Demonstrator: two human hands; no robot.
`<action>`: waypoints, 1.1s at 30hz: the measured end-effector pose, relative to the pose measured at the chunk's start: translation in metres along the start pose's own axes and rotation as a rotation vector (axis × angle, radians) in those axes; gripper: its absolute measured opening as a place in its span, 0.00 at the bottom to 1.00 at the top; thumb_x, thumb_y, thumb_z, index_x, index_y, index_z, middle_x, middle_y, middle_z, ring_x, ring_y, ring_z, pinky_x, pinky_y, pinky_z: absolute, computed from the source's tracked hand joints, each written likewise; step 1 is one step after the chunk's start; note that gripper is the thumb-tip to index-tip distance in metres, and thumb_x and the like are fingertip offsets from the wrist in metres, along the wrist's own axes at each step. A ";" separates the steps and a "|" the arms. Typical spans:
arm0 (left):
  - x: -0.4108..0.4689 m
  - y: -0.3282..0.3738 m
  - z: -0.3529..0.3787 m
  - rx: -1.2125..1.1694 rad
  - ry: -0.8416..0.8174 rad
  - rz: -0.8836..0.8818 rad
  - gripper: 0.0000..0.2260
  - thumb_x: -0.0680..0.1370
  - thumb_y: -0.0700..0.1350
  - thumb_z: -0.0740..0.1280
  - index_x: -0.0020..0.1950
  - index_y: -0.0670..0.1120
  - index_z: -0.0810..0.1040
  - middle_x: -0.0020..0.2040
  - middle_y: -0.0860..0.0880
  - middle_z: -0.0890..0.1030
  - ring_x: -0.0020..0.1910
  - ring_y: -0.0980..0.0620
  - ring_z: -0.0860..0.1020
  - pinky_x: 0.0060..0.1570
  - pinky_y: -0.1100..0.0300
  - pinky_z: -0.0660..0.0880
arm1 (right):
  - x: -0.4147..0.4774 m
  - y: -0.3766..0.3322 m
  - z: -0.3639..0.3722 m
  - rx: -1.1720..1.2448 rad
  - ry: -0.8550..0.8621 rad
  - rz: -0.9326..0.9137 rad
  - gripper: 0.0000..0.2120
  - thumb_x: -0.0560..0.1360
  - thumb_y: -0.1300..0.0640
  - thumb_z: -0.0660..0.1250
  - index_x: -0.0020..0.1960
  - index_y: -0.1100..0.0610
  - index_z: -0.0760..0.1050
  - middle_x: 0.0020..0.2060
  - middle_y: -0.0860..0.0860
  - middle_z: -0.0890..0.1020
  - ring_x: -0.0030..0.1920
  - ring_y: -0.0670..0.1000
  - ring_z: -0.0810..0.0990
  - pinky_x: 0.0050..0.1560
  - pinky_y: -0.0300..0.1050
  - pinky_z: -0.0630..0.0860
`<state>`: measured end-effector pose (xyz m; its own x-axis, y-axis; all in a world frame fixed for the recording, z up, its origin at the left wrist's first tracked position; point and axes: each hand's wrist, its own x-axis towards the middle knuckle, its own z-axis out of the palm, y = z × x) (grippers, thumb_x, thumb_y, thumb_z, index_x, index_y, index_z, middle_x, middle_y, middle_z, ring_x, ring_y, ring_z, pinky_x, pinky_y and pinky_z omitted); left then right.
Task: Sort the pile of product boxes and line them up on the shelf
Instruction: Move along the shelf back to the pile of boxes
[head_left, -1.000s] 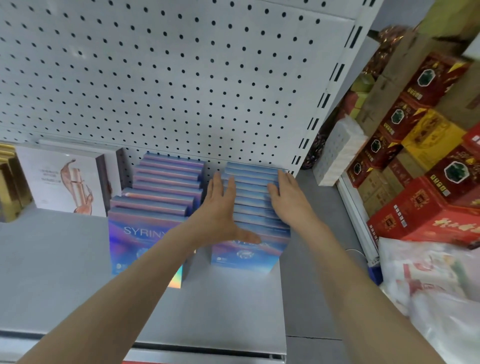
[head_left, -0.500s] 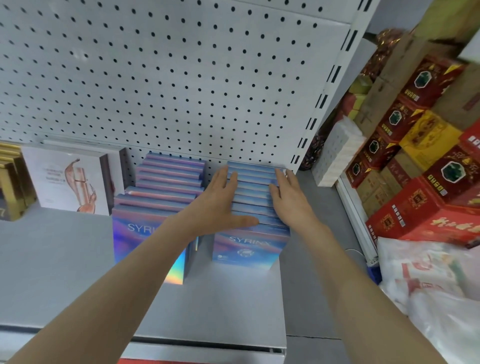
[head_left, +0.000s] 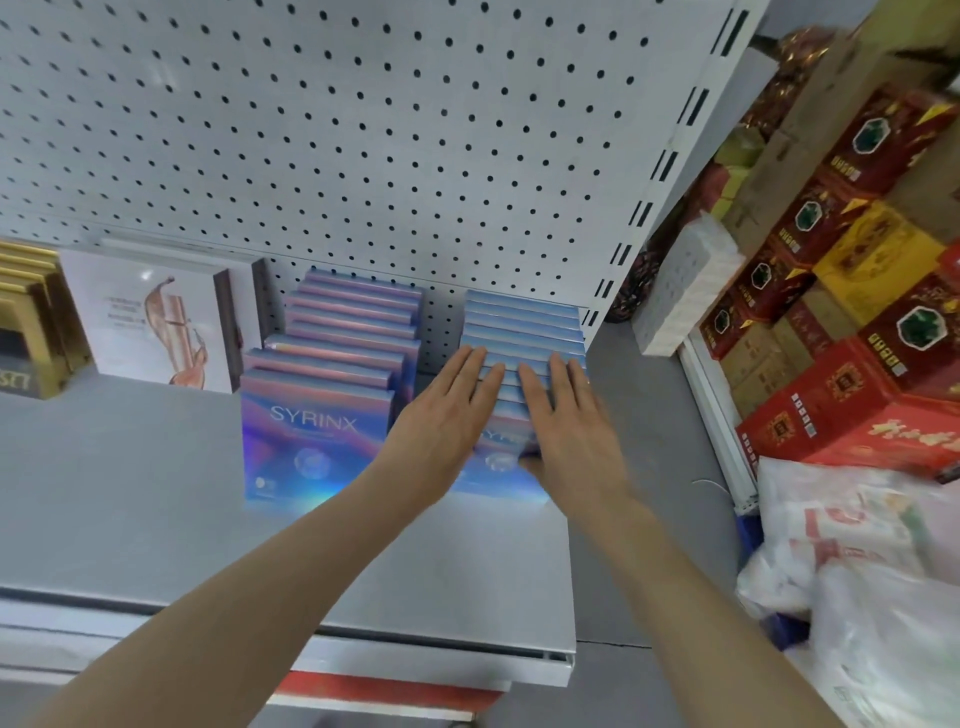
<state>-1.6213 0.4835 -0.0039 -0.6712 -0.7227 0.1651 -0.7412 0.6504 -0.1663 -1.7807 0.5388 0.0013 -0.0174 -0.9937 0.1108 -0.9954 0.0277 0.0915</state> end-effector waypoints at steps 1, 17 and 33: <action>0.001 -0.001 0.003 0.005 0.020 -0.004 0.41 0.79 0.46 0.66 0.77 0.40 0.37 0.79 0.39 0.43 0.78 0.42 0.42 0.68 0.55 0.35 | 0.002 0.002 0.003 0.006 0.016 -0.001 0.53 0.54 0.50 0.84 0.74 0.59 0.65 0.70 0.66 0.68 0.69 0.68 0.68 0.63 0.62 0.73; -0.080 -0.108 -0.005 -0.077 0.249 -0.195 0.51 0.62 0.60 0.78 0.76 0.39 0.60 0.76 0.38 0.62 0.76 0.38 0.56 0.73 0.41 0.56 | 0.023 -0.044 -0.038 0.066 0.158 -0.172 0.50 0.63 0.32 0.73 0.74 0.60 0.63 0.70 0.62 0.69 0.72 0.64 0.64 0.72 0.61 0.58; -0.087 -0.171 0.037 -0.092 0.138 -0.018 0.47 0.55 0.48 0.82 0.69 0.36 0.69 0.68 0.36 0.70 0.67 0.34 0.69 0.67 0.42 0.67 | 0.059 -0.187 0.016 0.098 0.130 -0.034 0.54 0.49 0.51 0.83 0.69 0.61 0.63 0.68 0.62 0.68 0.70 0.65 0.65 0.62 0.61 0.73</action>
<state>-1.4361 0.4268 -0.0255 -0.6483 -0.6998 0.3001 -0.7471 0.6607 -0.0730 -1.5968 0.4733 -0.0251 0.0223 -0.9712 0.2373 -0.9997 -0.0227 0.0012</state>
